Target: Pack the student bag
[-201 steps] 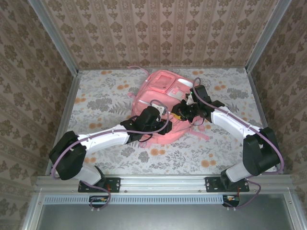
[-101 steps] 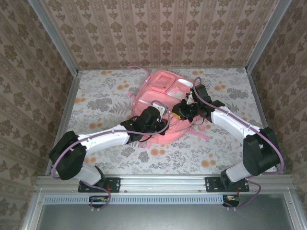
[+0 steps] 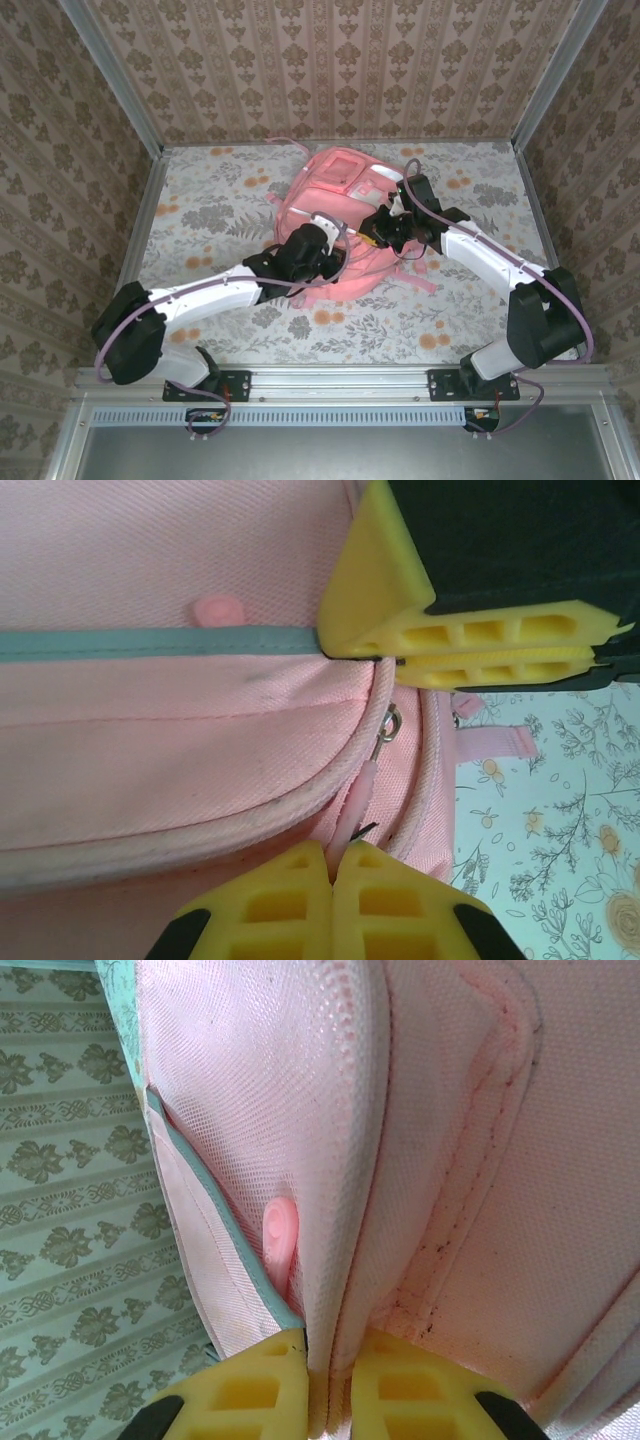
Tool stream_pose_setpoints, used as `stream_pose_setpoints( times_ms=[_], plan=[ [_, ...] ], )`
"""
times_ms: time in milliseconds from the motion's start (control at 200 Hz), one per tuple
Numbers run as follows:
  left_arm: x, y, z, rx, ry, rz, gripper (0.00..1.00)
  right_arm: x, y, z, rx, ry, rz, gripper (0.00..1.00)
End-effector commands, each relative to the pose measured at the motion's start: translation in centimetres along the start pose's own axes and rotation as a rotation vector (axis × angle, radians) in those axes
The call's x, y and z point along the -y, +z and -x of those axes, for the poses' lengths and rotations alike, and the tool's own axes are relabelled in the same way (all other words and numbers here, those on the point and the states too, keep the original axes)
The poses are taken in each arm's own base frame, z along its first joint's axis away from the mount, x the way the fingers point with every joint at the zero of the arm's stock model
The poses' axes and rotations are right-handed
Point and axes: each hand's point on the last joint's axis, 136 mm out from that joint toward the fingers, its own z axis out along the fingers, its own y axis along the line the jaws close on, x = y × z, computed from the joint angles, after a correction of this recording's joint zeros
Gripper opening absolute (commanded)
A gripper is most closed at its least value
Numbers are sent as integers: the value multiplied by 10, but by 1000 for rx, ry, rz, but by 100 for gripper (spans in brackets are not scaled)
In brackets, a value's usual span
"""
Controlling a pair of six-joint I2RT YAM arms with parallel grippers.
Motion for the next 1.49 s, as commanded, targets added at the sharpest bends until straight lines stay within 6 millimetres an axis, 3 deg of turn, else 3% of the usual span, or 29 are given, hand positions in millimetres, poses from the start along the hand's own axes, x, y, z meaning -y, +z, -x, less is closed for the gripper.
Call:
stream_pose_setpoints(
  times_ms=[0,220,355,455,530,700,810,1005,1230,1370,1490],
  plan=[
    [-39,-14,-11,-16,12,186,0,-17,-18,7,49,-40,26,12],
    [-54,-25,-26,-53,-4,243,0,-14,-16,10,57,-38,12,12],
    [-27,-24,-21,-39,-20,85,0,-20,-15,6,27,-43,49,12],
    [-3,-23,-6,3,-38,-45,20,-24,-14,2,4,-41,72,12],
    [8,-23,3,24,-35,-97,29,-25,-15,1,-2,-39,76,12],
    [21,-20,17,27,-12,-132,37,-25,-14,0,-10,-39,78,12],
    [19,-12,17,-2,8,-82,41,-26,-13,0,-13,-36,83,12],
    [14,7,14,-64,15,-19,43,-28,-15,-3,-17,-37,92,12],
    [23,18,13,-89,14,-41,43,-29,-15,-3,-21,-35,97,12],
    [21,14,13,-86,1,-32,42,-29,-14,-3,-23,-33,99,12],
    [20,-1,18,-58,-26,-29,43,-31,-14,-2,-23,-27,105,11]
  ],
)
